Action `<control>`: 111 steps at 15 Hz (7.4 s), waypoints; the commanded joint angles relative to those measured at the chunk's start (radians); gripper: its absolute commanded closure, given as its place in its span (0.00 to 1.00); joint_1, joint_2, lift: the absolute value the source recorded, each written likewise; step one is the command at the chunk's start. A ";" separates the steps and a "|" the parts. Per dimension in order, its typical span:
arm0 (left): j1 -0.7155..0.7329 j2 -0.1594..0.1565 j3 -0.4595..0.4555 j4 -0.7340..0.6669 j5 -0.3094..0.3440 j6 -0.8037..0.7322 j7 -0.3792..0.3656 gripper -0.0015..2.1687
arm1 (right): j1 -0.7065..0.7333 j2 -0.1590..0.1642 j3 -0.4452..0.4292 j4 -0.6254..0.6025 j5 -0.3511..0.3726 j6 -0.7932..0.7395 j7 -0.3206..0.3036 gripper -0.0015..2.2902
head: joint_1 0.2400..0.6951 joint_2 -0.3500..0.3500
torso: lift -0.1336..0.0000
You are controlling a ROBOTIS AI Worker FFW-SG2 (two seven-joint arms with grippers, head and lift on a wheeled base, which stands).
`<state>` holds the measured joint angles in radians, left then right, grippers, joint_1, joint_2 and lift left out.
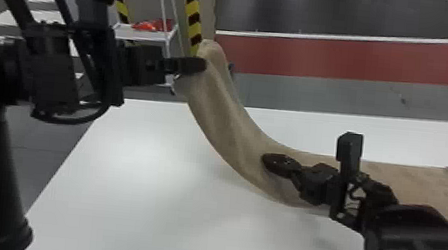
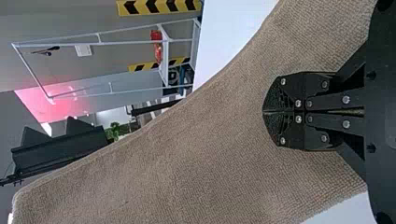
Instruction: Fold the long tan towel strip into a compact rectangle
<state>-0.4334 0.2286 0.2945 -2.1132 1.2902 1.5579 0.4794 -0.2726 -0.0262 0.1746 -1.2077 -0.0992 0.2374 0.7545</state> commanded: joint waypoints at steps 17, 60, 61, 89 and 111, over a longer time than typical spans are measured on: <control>0.084 -0.193 -0.279 -0.087 -0.327 0.013 0.056 0.64 | 0.270 -0.228 -0.438 -0.248 -0.238 0.060 0.031 0.01 | 0.99 0.37 | 0.04; 0.423 0.055 -0.508 0.144 -0.993 -0.966 -0.160 0.07 | 0.263 -0.170 -0.228 -0.598 -0.254 0.667 -0.426 0.19 | 1.00 0.48 | 0.04; 0.432 0.055 -0.506 0.141 -0.993 -0.982 -0.162 0.07 | 0.262 -0.170 -0.221 -0.601 -0.254 0.667 -0.445 0.19 | 1.00 0.50 | 0.04; 0.464 0.058 -0.525 0.156 -0.980 -1.052 -0.190 0.07 | 0.176 -0.146 -0.106 -0.510 -0.135 0.639 -0.541 0.29 | 1.00 0.52 | 0.04; 0.476 0.060 -0.523 0.139 -0.979 -1.052 -0.191 0.07 | 0.156 -0.147 -0.095 -0.541 -0.112 0.722 -0.549 0.37 | 1.00 0.52 | 0.04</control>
<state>0.0418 0.2884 -0.2286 -1.9729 0.3129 0.5055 0.2884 -0.1142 -0.1734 0.0781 -1.7480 -0.2129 0.9582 0.2041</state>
